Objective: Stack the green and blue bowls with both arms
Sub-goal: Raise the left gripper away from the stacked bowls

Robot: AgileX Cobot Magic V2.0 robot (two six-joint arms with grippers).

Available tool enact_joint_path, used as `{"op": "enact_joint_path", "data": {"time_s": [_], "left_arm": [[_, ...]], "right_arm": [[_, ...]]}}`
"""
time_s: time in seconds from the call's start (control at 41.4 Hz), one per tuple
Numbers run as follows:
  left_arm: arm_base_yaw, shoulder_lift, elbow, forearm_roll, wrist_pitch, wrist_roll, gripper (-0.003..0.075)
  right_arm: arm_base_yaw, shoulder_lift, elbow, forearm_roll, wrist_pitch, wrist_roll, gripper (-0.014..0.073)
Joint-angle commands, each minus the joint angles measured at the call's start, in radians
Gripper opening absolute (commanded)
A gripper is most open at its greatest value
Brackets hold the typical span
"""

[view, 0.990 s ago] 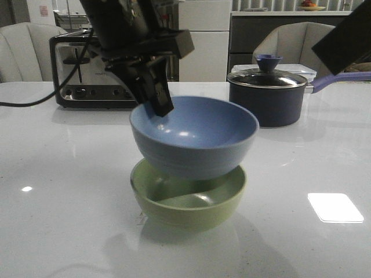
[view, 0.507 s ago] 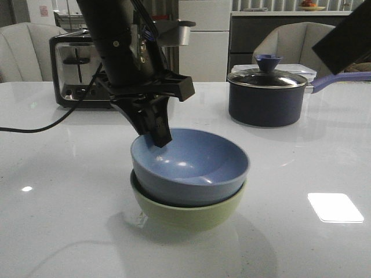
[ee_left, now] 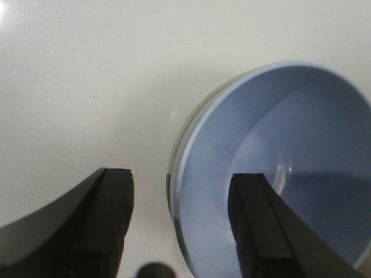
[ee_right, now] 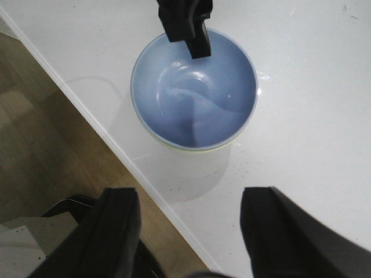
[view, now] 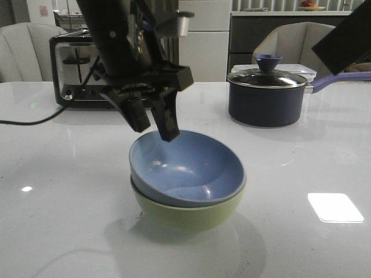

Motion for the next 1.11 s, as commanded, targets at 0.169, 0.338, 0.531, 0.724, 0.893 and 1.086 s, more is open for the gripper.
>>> {"op": "enact_joint_path", "data": {"time_s": [0.169, 0.338, 0.531, 0.724, 0.893, 1.086], "left_arm": [[-0.001, -0.352, 0.041, -0.014, 0.0, -0.007, 0.0443], [-0.001, -0.572, 0.178, 0.002, -0.012, -0.007, 0.0443], [-0.001, -0.853, 0.401, 0.049, -0.049, -0.014, 0.0442], [-0.001, -1.11, 0.618, 0.141, -0.134, -0.097, 0.0442], [-0.001, -1.27, 0.77, 0.206, -0.184, -0.124, 0.0442], [-0.001, -1.319, 0.863, 0.215, -0.247, -0.124, 0.0442]], "right_arm": [[0.0, -0.008, -0.027, -0.002, -0.058, -0.009, 0.0491], [0.0, -0.008, -0.027, -0.002, -0.058, -0.009, 0.0491], [0.0, -0.008, -0.027, -0.002, -0.061, -0.009, 0.0491], [0.0, -0.008, -0.027, -0.001, -0.073, -0.009, 0.0491], [0.0, -0.008, -0.027, 0.0, -0.055, -0.009, 0.0491], [0.0, -0.012, -0.023, 0.0, -0.034, 0.038, 0.0489]]}}
